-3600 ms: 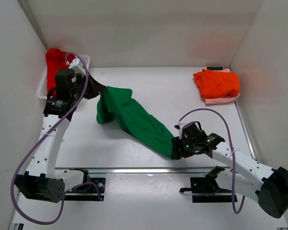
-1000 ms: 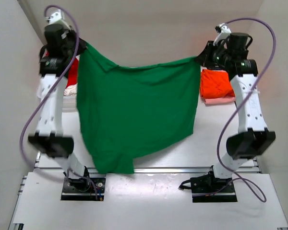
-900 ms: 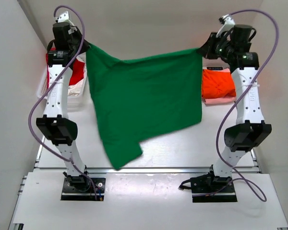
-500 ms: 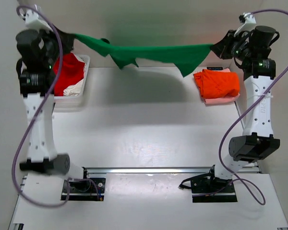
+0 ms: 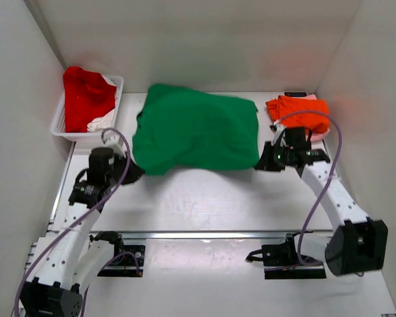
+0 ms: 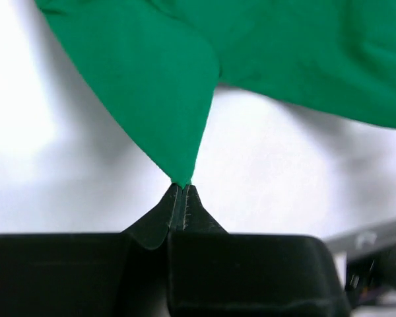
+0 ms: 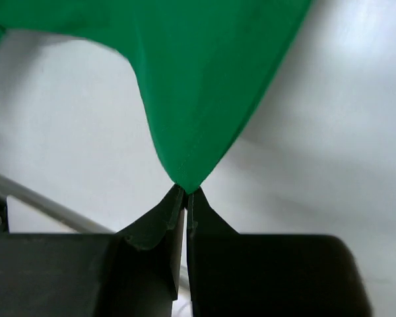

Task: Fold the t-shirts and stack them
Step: Flatten out the tshirt

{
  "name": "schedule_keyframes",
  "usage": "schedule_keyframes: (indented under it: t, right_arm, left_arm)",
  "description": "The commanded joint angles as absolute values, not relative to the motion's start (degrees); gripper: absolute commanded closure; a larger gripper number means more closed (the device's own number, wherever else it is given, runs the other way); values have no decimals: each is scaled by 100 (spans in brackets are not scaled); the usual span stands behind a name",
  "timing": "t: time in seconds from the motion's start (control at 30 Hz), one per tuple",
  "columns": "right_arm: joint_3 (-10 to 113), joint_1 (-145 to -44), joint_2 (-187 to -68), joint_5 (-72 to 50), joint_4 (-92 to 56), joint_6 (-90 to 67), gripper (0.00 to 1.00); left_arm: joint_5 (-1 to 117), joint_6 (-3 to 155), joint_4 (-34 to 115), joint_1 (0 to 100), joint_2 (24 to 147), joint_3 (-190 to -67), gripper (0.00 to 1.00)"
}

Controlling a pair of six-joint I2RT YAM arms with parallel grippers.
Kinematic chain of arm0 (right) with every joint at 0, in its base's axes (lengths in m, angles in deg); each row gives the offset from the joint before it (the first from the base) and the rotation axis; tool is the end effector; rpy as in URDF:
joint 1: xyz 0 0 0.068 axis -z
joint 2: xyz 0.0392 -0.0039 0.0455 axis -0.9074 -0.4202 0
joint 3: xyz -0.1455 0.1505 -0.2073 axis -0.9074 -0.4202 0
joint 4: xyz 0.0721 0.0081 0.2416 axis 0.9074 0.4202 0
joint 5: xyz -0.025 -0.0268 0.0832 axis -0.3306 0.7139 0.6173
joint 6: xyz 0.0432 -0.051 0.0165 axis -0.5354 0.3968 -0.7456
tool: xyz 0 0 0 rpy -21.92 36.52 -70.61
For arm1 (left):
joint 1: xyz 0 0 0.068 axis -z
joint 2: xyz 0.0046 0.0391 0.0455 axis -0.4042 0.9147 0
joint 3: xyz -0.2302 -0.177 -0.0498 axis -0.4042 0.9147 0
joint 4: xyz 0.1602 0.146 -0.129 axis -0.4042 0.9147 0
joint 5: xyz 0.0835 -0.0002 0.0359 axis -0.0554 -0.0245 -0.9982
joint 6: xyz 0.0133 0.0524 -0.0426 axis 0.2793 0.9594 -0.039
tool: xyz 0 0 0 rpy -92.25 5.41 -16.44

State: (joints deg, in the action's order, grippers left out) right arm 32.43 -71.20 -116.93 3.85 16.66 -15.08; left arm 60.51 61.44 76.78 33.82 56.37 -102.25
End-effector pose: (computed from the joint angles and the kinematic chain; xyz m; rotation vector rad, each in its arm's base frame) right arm 0.2456 0.0474 0.2889 -0.0854 2.4322 0.6062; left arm 0.1599 -0.0387 0.3059 -0.1968 2.2043 -0.5539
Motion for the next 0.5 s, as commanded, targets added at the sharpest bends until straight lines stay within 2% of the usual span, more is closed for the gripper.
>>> schedule_keyframes:
  t: [0.0, 0.27, 0.37, 0.47]
  right_arm:
    - [2578, -7350, -10877, -25, 2027, -2034, 100]
    - [1162, -7595, -9945, -41, 2826, -2458, 100]
    - [1204, -7869, -9857, -262, 3030, -2650, 100]
    - [1108, -7466, -9979, 10, 2951, -2414, 100]
  left_arm:
    - [6306, 5938, 8353, 3483, 4852, -9704, 100]
    - [6437, 5543, 8945, 3571, 3778, -8588, 100]
    - [6446, 5534, 8814, 3562, 3795, -8482, 100]
    - [6412, 5464, 8498, 3527, 3874, -8543, 100]
